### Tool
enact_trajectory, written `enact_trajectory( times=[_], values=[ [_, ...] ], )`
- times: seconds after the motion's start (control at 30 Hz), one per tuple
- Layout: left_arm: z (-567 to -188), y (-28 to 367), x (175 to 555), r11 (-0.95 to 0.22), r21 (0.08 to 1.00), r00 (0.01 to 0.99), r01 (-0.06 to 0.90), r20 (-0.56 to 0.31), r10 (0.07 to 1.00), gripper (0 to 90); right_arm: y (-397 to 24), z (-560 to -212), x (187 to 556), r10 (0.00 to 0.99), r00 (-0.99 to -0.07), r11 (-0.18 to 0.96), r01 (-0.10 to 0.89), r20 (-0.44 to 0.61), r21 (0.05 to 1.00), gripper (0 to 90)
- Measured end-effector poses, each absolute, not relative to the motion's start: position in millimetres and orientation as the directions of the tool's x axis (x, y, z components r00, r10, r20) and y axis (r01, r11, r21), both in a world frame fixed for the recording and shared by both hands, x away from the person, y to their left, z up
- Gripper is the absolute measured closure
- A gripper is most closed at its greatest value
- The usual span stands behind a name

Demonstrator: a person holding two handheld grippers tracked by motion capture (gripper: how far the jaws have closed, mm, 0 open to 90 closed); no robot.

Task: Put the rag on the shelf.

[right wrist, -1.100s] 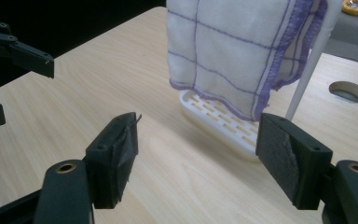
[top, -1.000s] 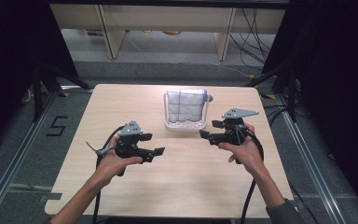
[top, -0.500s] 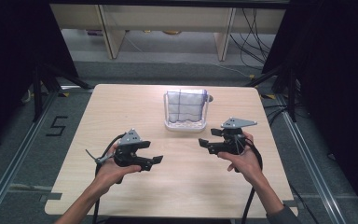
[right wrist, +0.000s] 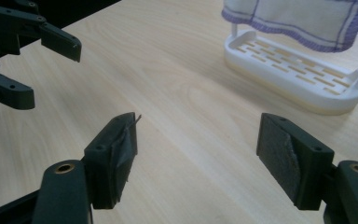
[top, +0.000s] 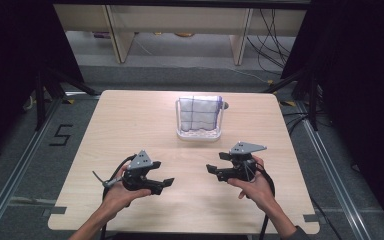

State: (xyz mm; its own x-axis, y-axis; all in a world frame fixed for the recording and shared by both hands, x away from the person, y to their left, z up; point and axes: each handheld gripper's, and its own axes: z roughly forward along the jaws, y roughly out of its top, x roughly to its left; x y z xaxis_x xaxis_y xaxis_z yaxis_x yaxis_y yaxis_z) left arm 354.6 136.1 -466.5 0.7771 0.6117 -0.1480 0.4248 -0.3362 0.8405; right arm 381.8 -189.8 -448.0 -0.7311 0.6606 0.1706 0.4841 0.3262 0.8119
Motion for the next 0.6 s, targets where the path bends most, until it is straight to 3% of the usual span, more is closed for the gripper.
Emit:
enact_trajectory(
  times=[0.37,0.6],
  values=[
    [-485.8,142.7,335.6,-0.338,0.831,0.763,0.442,-0.151,0.628,21.9,-188.0,-467.4,368.3,0.645,-0.746,0.381,0.502,0.166,0.776,28.1],
    [-494.2,142.4,324.1,-0.415,0.816,0.784,0.404,-0.075,0.616,21.2,-190.6,-469.2,362.2,0.631,-0.757,0.391,0.498,0.169,0.774,26.7]
  ],
)
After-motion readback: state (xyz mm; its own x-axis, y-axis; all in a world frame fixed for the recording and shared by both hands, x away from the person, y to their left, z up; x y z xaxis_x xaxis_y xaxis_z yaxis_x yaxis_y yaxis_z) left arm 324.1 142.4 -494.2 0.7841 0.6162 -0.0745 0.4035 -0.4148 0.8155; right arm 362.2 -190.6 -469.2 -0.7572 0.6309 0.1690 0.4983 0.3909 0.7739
